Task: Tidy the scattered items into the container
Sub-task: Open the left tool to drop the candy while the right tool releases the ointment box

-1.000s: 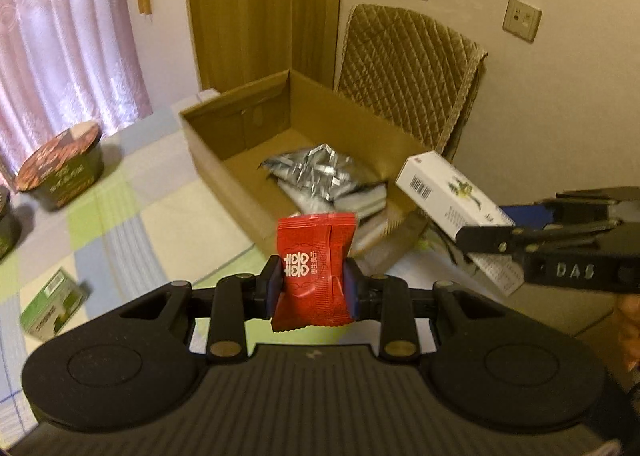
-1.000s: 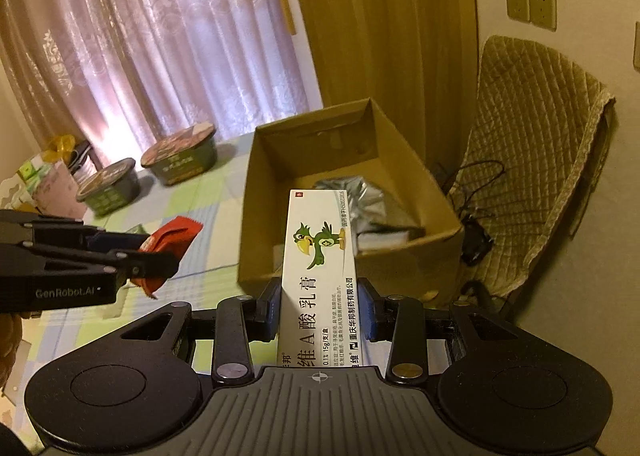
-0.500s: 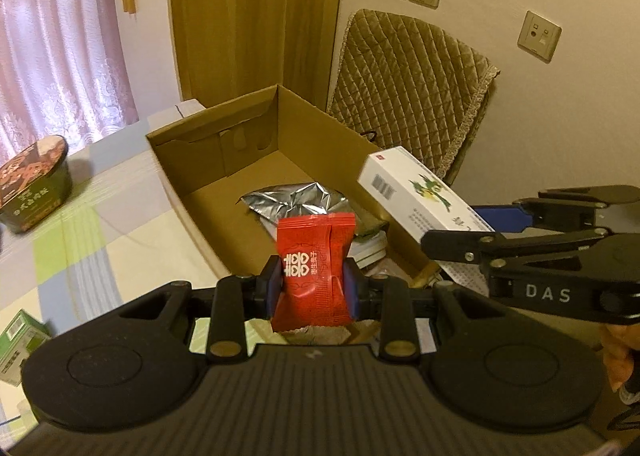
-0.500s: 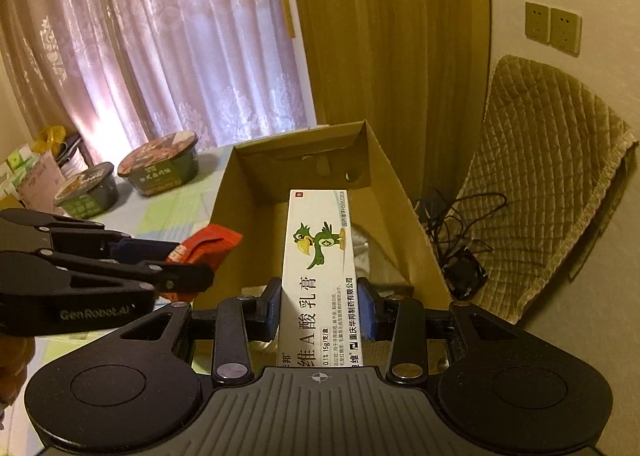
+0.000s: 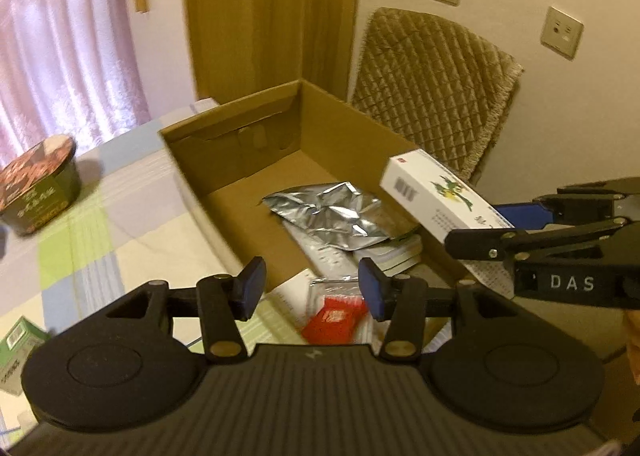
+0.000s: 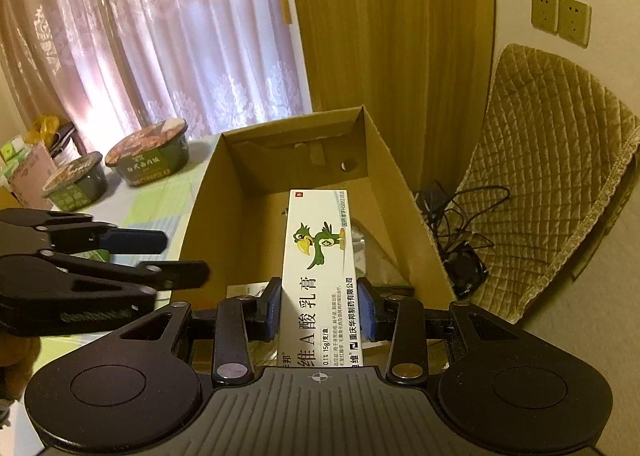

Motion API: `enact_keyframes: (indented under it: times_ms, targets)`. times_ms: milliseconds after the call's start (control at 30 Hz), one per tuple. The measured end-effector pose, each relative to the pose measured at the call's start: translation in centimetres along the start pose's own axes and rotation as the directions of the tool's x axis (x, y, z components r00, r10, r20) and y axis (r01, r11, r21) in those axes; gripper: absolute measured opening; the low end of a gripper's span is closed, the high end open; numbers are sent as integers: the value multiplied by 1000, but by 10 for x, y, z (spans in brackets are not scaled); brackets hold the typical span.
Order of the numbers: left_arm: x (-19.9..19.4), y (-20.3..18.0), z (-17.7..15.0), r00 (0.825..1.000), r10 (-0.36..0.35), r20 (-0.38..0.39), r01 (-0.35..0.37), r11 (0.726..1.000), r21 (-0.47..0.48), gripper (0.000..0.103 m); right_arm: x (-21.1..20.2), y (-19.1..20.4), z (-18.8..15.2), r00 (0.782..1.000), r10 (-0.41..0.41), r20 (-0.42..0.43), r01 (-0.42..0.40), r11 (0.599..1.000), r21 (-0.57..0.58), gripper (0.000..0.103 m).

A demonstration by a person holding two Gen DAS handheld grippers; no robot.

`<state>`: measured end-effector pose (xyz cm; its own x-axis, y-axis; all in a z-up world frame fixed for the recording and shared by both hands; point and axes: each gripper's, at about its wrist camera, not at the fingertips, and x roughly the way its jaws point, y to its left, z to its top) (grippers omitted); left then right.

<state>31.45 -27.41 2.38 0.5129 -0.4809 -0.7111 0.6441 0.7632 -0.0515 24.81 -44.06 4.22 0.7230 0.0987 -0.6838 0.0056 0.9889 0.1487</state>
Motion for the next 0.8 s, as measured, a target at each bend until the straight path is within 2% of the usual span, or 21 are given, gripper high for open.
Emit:
enact_keyframes:
  times_ms: [433,667,800]
  targets:
    - [-20,25,-15,1000,27,11,-26,998,-52,47,9,21,12,1000,17,7,-16,998,-55,41]
    - [-28,34,-22,999,42,9,-42,997,-69,53,30,34,26,1000,-1,19,3,989,-151,42]
    - [-35,43,-30,998,55,4,-54,995,-87,54,32,32,29,1000,7,18,-5,992,-125,42]
